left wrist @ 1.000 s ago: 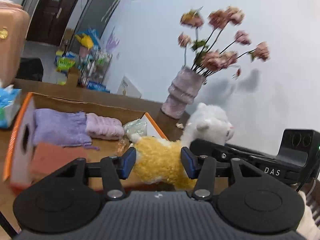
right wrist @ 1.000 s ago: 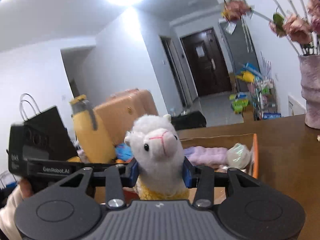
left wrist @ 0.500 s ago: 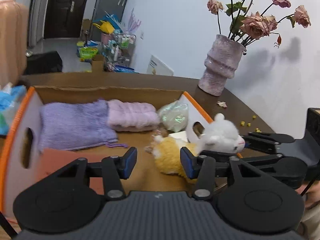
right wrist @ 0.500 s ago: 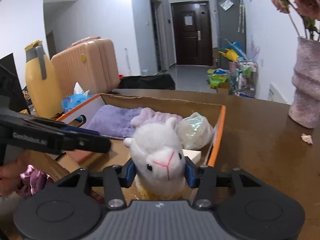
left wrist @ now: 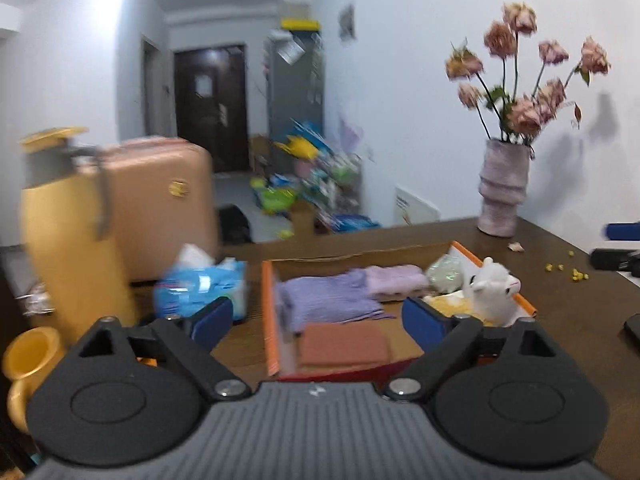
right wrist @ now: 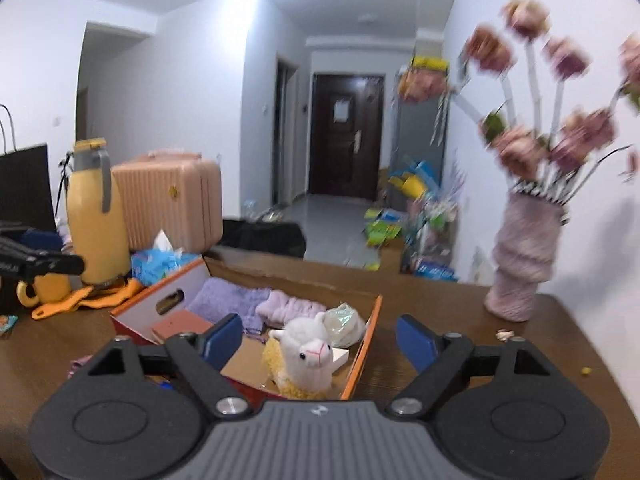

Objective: Organize soft objects

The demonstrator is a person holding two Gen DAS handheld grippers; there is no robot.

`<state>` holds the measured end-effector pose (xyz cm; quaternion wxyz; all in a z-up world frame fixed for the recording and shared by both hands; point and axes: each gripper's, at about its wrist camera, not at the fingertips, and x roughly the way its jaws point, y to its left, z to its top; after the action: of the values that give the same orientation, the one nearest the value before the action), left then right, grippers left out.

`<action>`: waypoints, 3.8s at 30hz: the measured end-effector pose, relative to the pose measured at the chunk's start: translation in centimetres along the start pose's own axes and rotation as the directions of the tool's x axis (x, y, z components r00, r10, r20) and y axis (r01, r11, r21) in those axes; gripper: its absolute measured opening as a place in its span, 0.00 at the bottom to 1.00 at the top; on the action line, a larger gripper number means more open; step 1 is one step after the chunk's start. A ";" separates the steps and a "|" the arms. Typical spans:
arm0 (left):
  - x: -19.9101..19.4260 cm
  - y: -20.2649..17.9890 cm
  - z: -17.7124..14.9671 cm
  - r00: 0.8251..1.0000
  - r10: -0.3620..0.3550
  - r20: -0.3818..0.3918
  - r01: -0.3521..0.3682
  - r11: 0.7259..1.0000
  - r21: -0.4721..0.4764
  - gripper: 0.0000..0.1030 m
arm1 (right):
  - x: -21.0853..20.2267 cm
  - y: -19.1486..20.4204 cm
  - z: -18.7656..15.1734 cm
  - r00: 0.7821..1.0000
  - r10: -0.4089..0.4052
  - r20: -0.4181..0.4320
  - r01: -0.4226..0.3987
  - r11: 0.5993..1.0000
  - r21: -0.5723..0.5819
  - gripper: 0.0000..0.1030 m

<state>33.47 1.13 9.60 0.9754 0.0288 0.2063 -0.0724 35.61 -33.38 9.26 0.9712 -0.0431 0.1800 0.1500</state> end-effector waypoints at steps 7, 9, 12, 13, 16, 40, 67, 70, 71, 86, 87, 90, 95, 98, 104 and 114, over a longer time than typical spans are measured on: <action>-9.1 0.8 -6.3 0.991 0.100 0.091 -0.094 0.993 -0.066 1.00 | -8.9 5.2 -4.4 0.993 -0.008 0.115 0.004 0.999 0.034 0.90; -11.4 0.7 -8.4 0.988 0.116 0.101 -0.107 0.990 -0.088 1.00 | -10.6 6.7 -6.0 0.992 -0.008 0.126 0.001 0.998 0.056 0.91; -14.1 0.7 -12.6 0.993 0.102 0.061 -0.093 0.987 -0.134 1.00 | -13.0 9.4 -9.5 0.992 -0.013 0.125 0.001 0.995 0.098 0.91; -14.6 0.7 -13.8 0.995 0.097 0.029 -0.092 0.984 -0.153 1.00 | -13.5 10.2 -10.8 0.994 -0.012 0.109 0.000 0.994 0.110 0.91; -15.6 1.1 -16.6 0.996 0.072 -0.057 -0.081 0.980 -0.182 1.00 | -14.7 12.1 -13.9 0.999 0.014 0.052 -0.021 0.991 0.134 0.91; 3.8 2.9 -11.9 0.984 -0.085 -0.157 0.057 0.982 -0.178 0.47 | 8.4 15.0 -7.3 0.951 0.268 -0.153 -0.229 0.945 0.234 0.56; -7.4 -4.2 -12.1 0.937 -0.336 -0.095 0.320 0.935 -0.152 0.05 | -5.5 13.8 -10.0 0.973 0.224 -0.048 -0.204 0.943 0.263 0.11; -8.2 -5.2 -11.8 0.933 -0.351 -0.079 0.338 0.930 -0.141 0.05 | -7.3 12.8 -10.5 0.978 0.205 -0.027 -0.190 0.942 0.277 0.11; -8.3 -5.5 -11.7 0.932 -0.356 -0.075 0.344 0.929 -0.137 0.05 | -7.6 12.5 -10.5 0.979 0.202 -0.020 -0.188 0.941 0.282 0.11; 8.1 -3.3 -0.9 0.912 -0.401 -0.086 0.388 0.912 -0.130 0.05 | 5.1 6.6 -2.3 0.987 0.157 0.021 -0.157 0.947 0.279 0.11; 10.1 -3.2 -0.8 0.911 -0.396 -0.114 0.378 0.914 -0.150 0.05 | 7.2 5.9 -2.2 0.988 0.155 -0.006 -0.145 0.942 0.302 0.11; 15.1 -3.4 -1.4 0.910 -0.369 -0.190 0.345 0.927 -0.150 0.05 | 12.1 4.7 -2.6 0.986 0.150 -0.073 -0.118 0.938 0.327 0.10; 19.3 -3.4 -3.0 0.886 -0.371 -0.277 0.336 0.927 -0.167 0.07 | 16.9 3.7 -3.6 0.973 0.098 -0.210 -0.029 0.950 0.310 0.11; 20.1 -3.2 -3.5 0.878 -0.384 -0.286 0.342 0.921 -0.187 0.08 | 18.3 3.6 -4.7 0.960 0.069 -0.272 0.011 0.959 0.283 0.11; 20.4 -3.5 -3.4 0.885 -0.327 -0.332 0.277 0.942 -0.189 0.22 | 17.8 4.1 -4.6 0.963 0.048 -0.263 0.025 0.963 0.267 0.23; 7.0 -1.2 0.9 0.964 -0.236 -0.123 0.230 0.971 -0.067 0.50 | 6.9 3.3 0.0 0.996 0.022 -0.086 -0.003 0.975 0.221 0.44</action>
<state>40.01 -1.02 7.55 0.9450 -0.0164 0.2733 -0.1791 40.68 -28.30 6.65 0.9601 0.0594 0.2386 0.1330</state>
